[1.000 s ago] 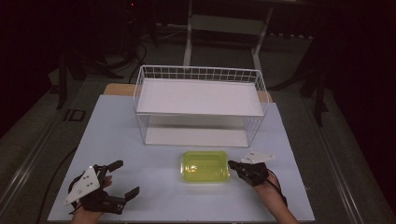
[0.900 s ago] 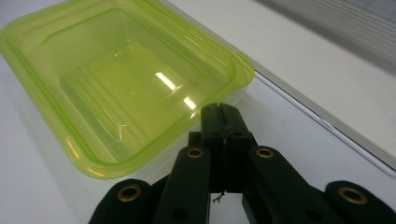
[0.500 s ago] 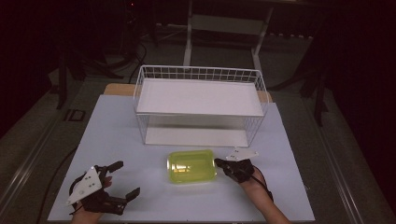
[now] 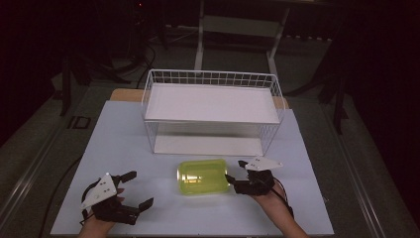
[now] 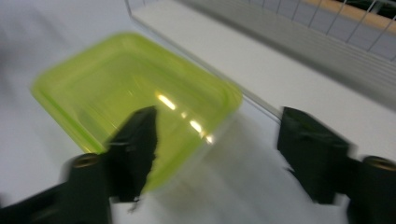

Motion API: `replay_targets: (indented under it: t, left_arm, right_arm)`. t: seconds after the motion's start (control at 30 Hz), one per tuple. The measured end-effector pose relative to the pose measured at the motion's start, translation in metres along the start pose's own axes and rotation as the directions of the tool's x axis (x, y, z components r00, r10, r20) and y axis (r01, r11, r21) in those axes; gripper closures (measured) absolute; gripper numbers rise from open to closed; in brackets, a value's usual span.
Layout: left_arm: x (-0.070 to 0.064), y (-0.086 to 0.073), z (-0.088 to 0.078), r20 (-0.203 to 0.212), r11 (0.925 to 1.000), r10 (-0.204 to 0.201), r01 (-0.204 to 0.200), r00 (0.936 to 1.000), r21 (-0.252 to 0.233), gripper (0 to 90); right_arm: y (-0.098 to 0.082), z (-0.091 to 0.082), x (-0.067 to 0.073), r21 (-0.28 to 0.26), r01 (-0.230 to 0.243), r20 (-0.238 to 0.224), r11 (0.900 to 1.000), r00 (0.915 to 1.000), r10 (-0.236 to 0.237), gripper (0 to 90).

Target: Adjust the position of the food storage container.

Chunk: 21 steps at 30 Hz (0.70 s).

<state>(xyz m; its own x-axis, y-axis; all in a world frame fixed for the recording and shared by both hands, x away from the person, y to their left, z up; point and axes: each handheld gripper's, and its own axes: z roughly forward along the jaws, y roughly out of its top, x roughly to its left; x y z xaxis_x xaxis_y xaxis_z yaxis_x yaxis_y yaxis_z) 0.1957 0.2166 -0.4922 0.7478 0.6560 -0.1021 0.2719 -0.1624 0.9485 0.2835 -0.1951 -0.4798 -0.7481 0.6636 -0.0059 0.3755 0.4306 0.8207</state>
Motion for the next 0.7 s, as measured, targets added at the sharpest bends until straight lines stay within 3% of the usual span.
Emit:
replay_targets:
  t: [0.03,0.1,0.2,0.23,0.27,0.33,0.37,0.43,0.57,0.7]
  left_arm:
    - [-0.001,0.0,0.002,0.001,0.9999,0.007,-0.007,1.0,0.008,0.0]
    - [-0.002,0.002,0.007,0.011,0.9996,0.005,-0.005,0.9999,0.027,0.0]
    - [-0.001,0.005,0.015,0.021,0.9993,-0.021,0.02,0.9996,0.033,0.0]
    - [0.0,0.008,0.019,0.022,0.999,-0.033,0.032,0.9992,0.03,0.0]
    - [0.0,0.009,0.021,0.022,0.9986,-0.041,0.04,0.9989,0.033,0.0]
    - [0.002,0.012,0.031,0.016,0.9961,-0.064,0.062,0.9978,0.063,0.0]
    - [0.003,0.013,0.035,0.018,0.9943,-0.077,0.076,0.9968,0.074,0.0]
    - [0.004,0.013,0.044,0.013,0.9918,-0.088,0.086,0.996,0.094,0.0]
    - [0.005,0.012,0.064,0.017,0.9861,-0.11,0.106,0.9938,0.128,0.0]
    - [0.006,0.012,0.079,0.025,0.9835,-0.135,0.131,0.9905,0.125,0.0]
  right_arm:
    - [0.0,-0.001,0.002,-0.011,-0.013,-0.001,1.0,0.9999,0.013,27.6]
    - [0.002,-0.001,0.005,-0.003,-0.005,-0.044,1.0,0.999,0.005,16.7]
    - [0.002,-0.002,0.011,-0.042,0.005,-0.007,0.999,1.0,-0.005,19.6]
    - [0.003,-0.001,0.012,-0.045,0.022,-0.008,0.999,0.9997,-0.022,19.5]
    - [0.002,-0.001,0.012,-0.067,0.026,-0.038,0.997,0.9989,-0.029,19.5]
    - [0.004,0.001,0.011,-0.036,0.013,-0.042,0.999,0.999,-0.015,21.0]
    - [0.004,0.001,0.011,-0.046,0.01,-0.028,0.999,0.9995,-0.012,24.1]
    - [0.005,0.001,0.009,-0.065,-0.011,-0.057,0.998,0.9983,0.008,25.4]
    - [0.008,0.0,0.006,-0.085,-0.048,-0.071,0.995,0.9966,0.042,28.3]
    - [0.009,0.001,0.005,-0.057,-0.101,-0.053,0.993,0.9938,0.098,17.6]
